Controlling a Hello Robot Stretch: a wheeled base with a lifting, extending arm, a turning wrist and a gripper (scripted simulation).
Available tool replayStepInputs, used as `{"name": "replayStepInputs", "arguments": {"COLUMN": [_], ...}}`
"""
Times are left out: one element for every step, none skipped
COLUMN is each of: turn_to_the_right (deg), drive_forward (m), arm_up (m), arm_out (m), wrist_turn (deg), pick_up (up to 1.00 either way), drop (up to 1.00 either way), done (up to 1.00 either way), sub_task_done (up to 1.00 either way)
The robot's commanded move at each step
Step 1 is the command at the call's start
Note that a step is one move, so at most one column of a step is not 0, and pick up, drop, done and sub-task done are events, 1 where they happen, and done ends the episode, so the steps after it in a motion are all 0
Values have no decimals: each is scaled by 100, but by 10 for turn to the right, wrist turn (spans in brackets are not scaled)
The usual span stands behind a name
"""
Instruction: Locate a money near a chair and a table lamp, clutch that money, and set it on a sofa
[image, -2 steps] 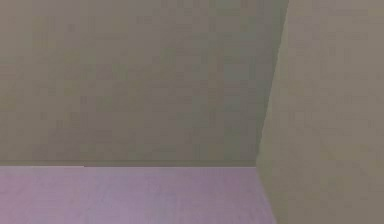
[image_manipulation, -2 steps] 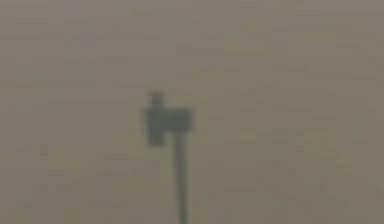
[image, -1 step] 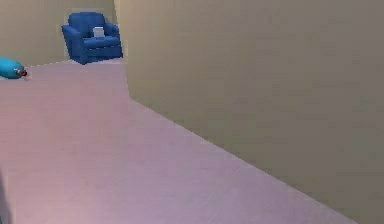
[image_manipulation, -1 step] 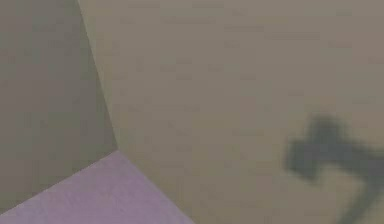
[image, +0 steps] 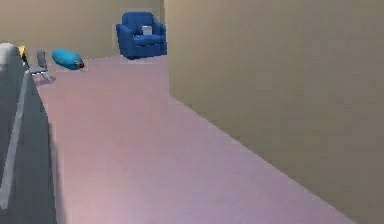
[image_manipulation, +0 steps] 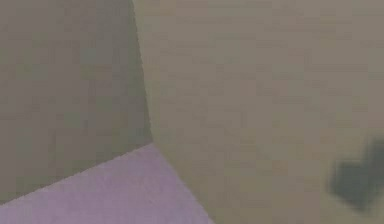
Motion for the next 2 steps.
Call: {"name": "replayStepInputs", "arguments": {"turn_to_the_right": [0,-240], "drive_forward": [50,0], "arm_up": [0,0], "arm_out": [0,0], "wrist_turn": [0,0], "pick_up": [0,0], "drop": [0,0], "done": [0,0], "sub_task_done": [0,0]}}
